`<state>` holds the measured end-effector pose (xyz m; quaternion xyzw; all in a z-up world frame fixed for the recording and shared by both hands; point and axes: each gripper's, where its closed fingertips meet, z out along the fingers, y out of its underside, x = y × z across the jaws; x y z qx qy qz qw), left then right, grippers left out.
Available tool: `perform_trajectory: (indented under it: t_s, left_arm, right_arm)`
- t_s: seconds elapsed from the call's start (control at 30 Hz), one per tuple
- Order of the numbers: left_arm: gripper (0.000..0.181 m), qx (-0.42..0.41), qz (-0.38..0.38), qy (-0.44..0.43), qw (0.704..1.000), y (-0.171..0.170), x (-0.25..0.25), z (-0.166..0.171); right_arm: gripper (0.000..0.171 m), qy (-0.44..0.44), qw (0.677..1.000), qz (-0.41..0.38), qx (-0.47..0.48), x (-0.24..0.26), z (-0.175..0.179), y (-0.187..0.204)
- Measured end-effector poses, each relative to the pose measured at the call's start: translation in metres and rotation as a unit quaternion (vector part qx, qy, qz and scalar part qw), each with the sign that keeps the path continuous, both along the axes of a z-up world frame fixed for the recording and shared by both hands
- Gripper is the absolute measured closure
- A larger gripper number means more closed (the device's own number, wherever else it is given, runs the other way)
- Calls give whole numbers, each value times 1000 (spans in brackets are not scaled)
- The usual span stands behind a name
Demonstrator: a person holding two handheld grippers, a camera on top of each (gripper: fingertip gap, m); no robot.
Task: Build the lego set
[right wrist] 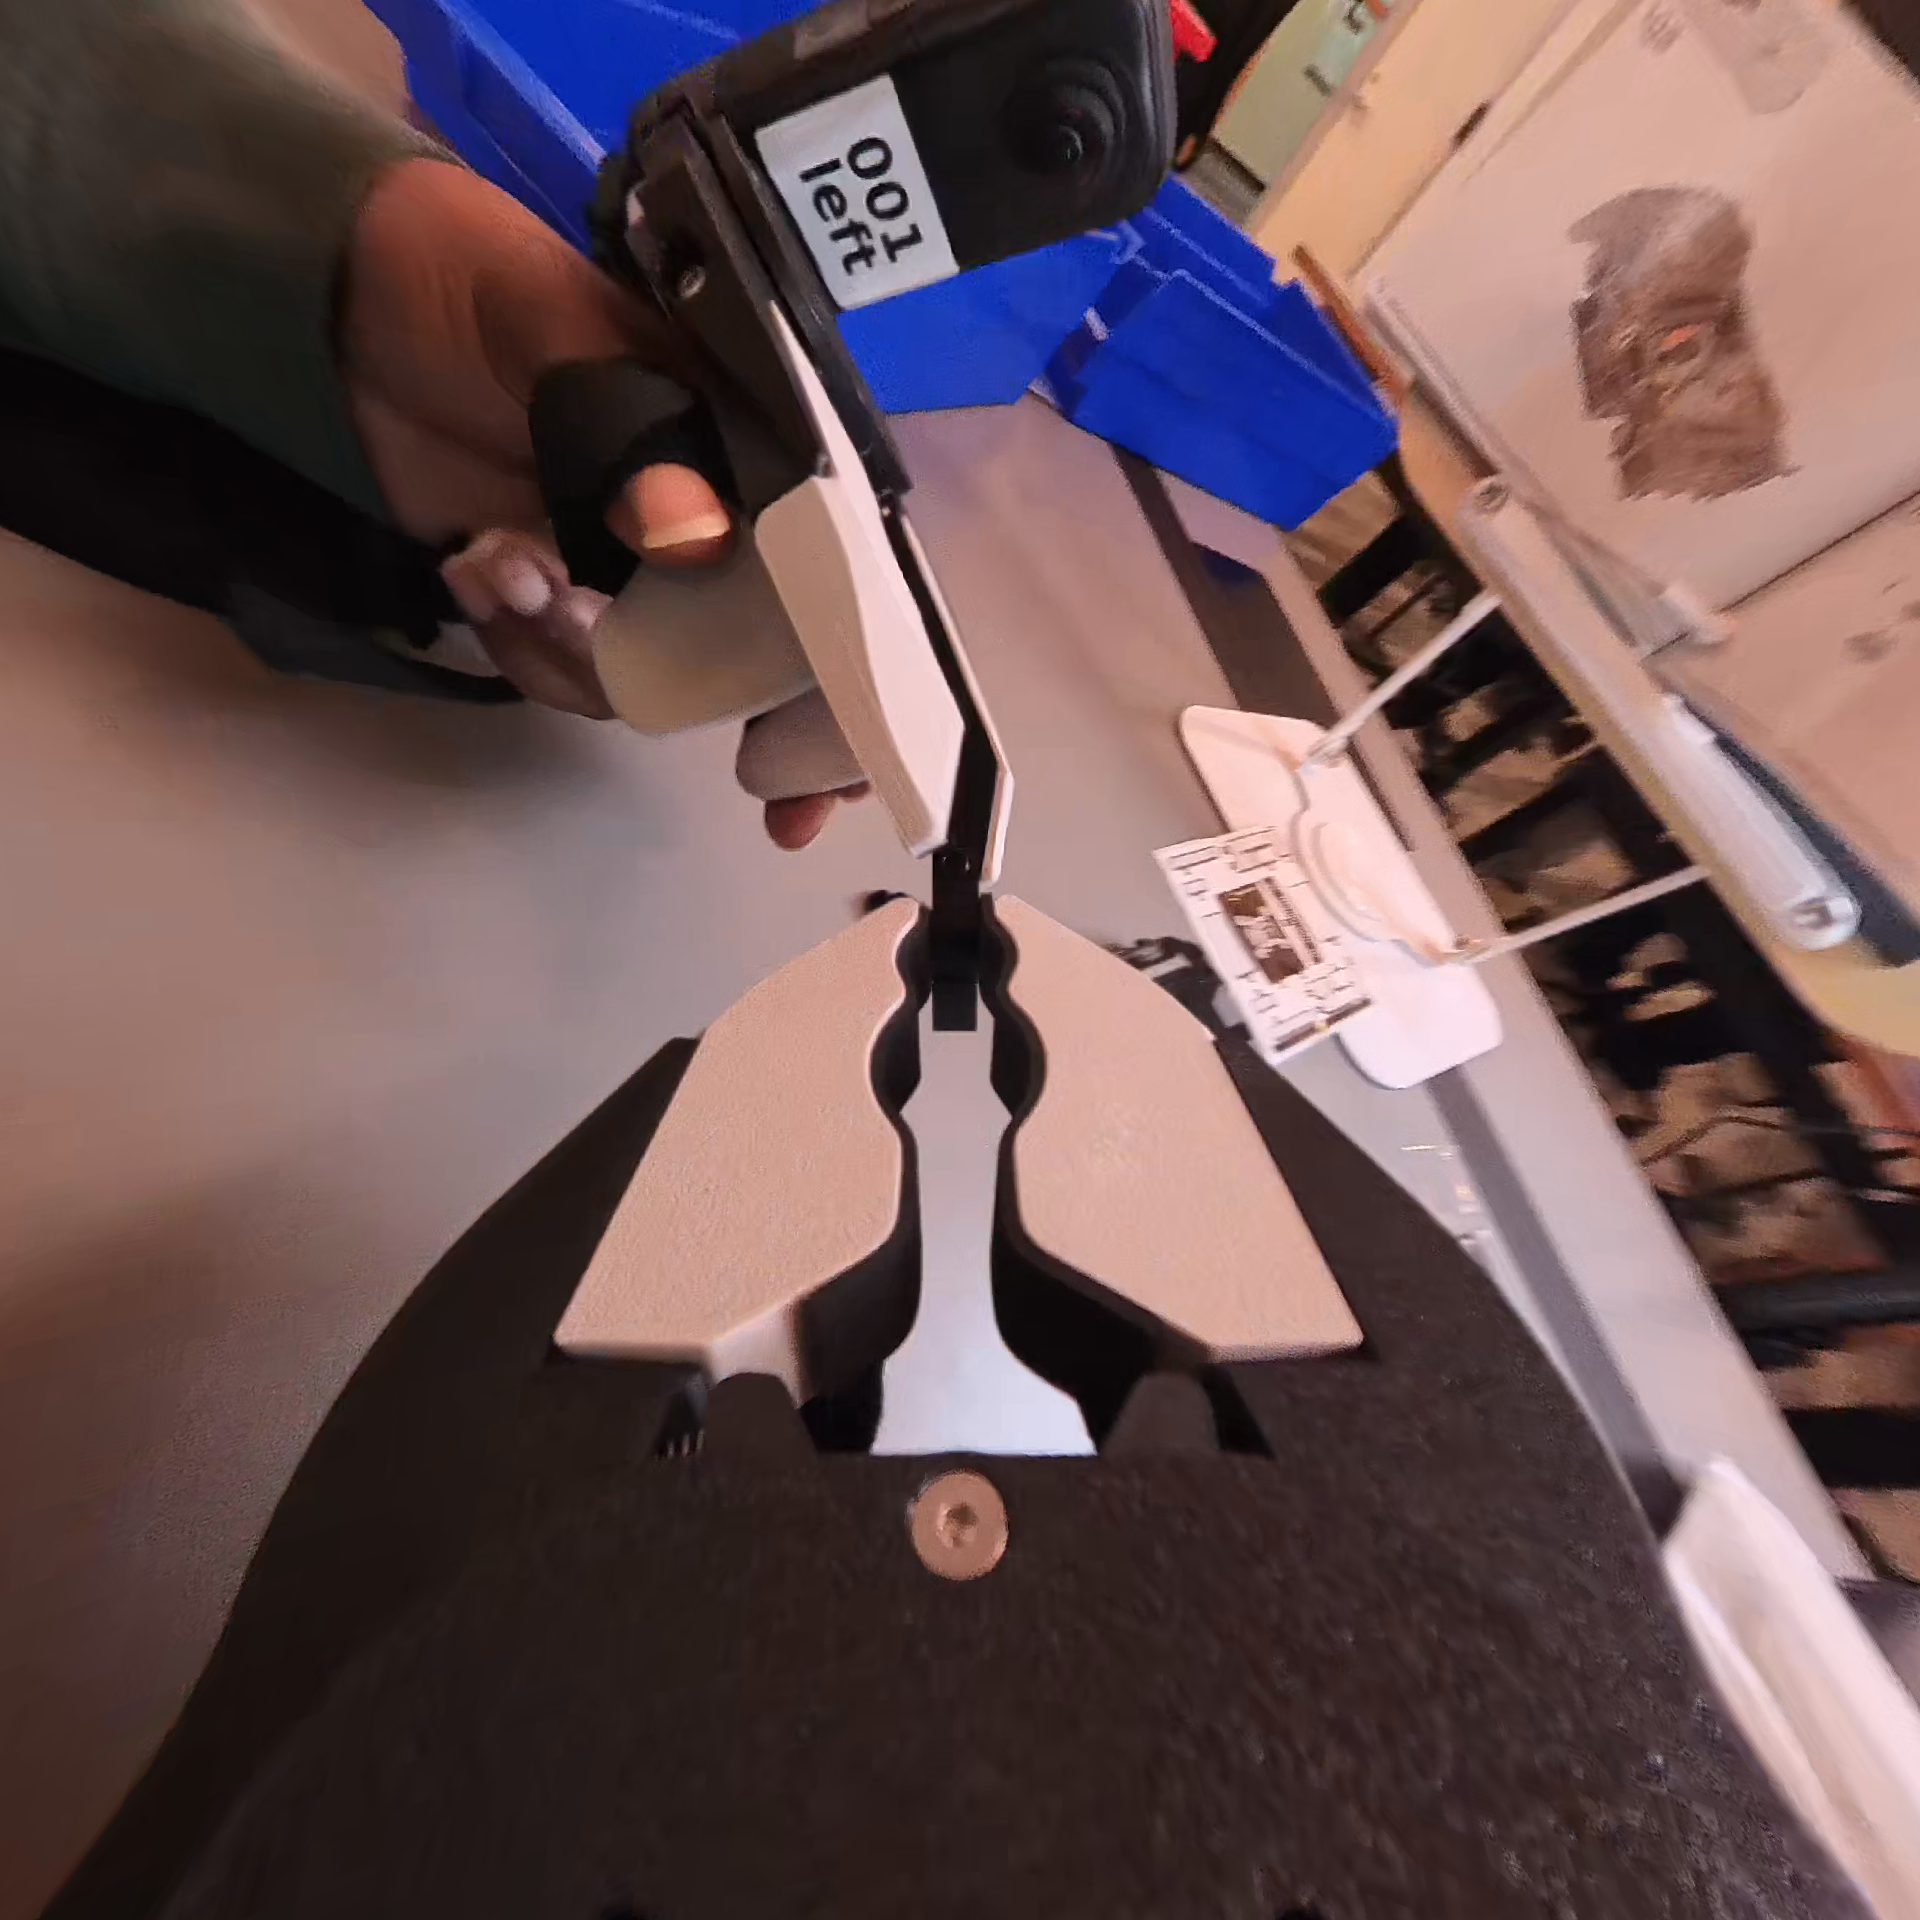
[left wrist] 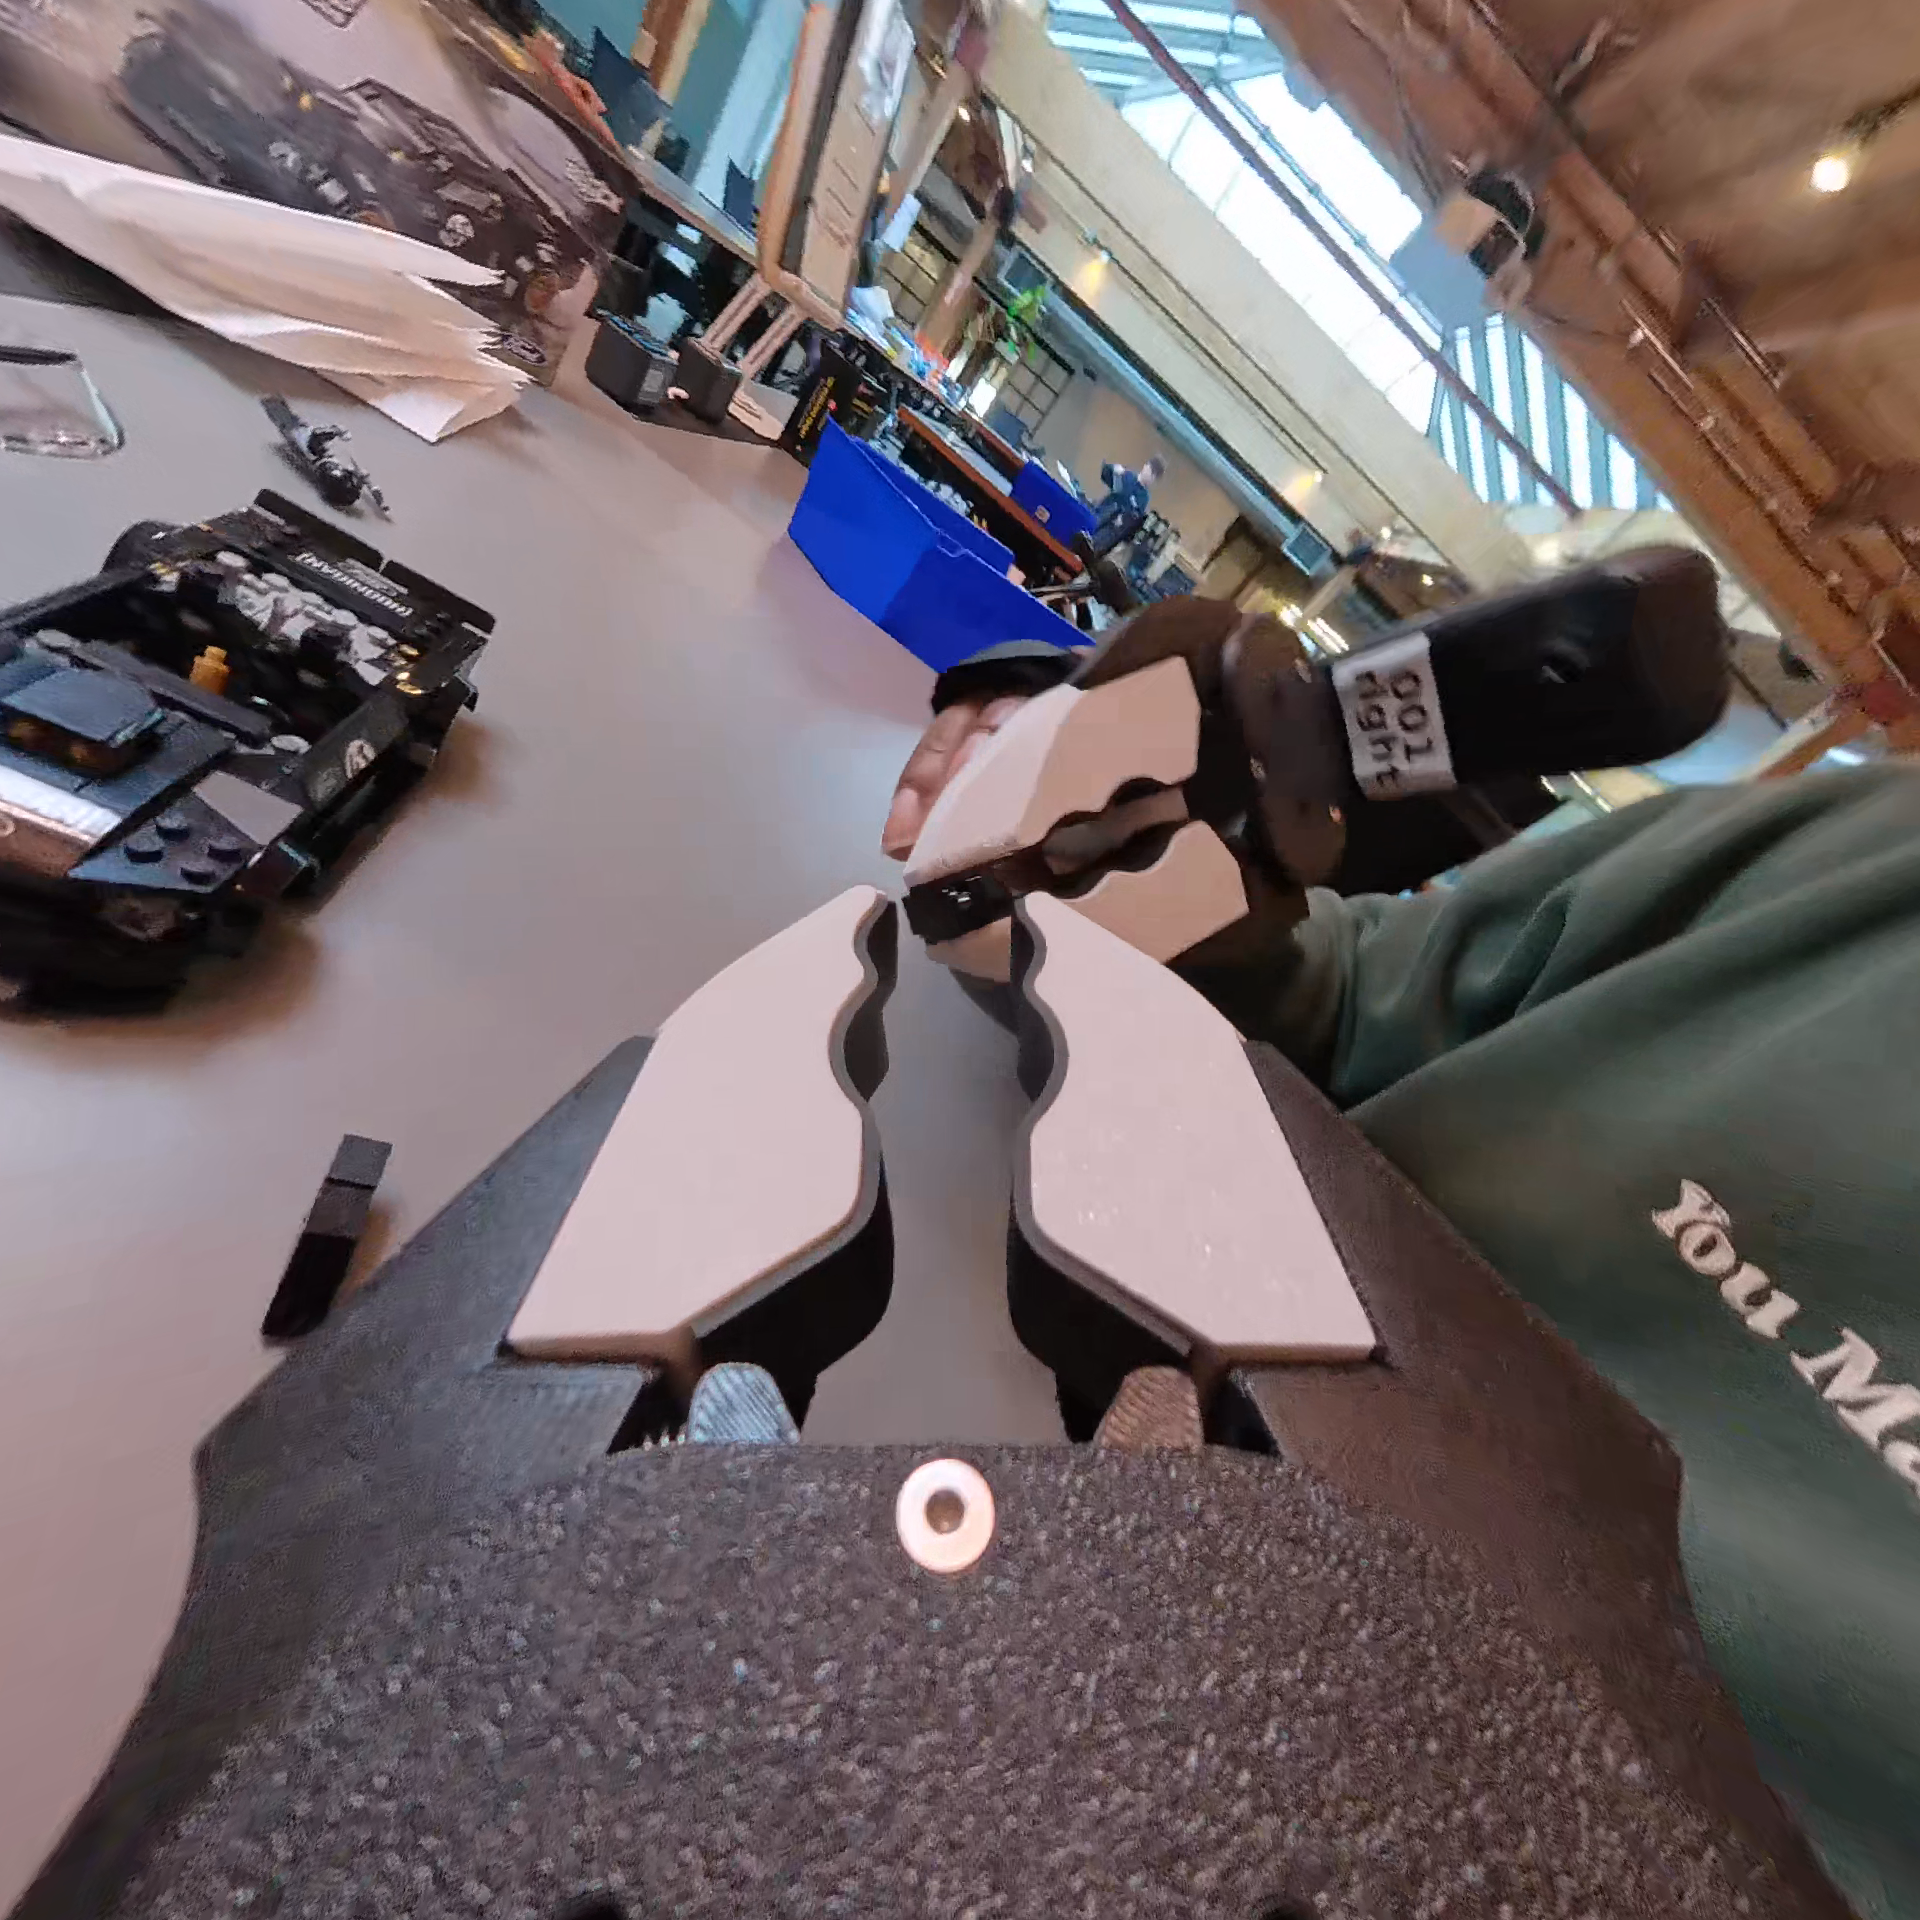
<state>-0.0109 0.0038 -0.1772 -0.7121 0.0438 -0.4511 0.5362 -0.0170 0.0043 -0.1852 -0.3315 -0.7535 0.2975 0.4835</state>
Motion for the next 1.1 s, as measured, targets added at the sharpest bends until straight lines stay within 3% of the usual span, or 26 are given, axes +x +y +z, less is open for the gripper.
perform_trajectory:
  t_s: [0.37, 1.1]
  left_arm:
    - [164, 4, 30, -17, 999, 3, 0, 7]
    - [172, 80, 76, 92, 990, -1, -2, 17]
  right_arm:
    - [163, 51, 986, -61, 147, -7, 8, 9]
    - [164, 123, 966, -68, 216, -7, 21, -3]
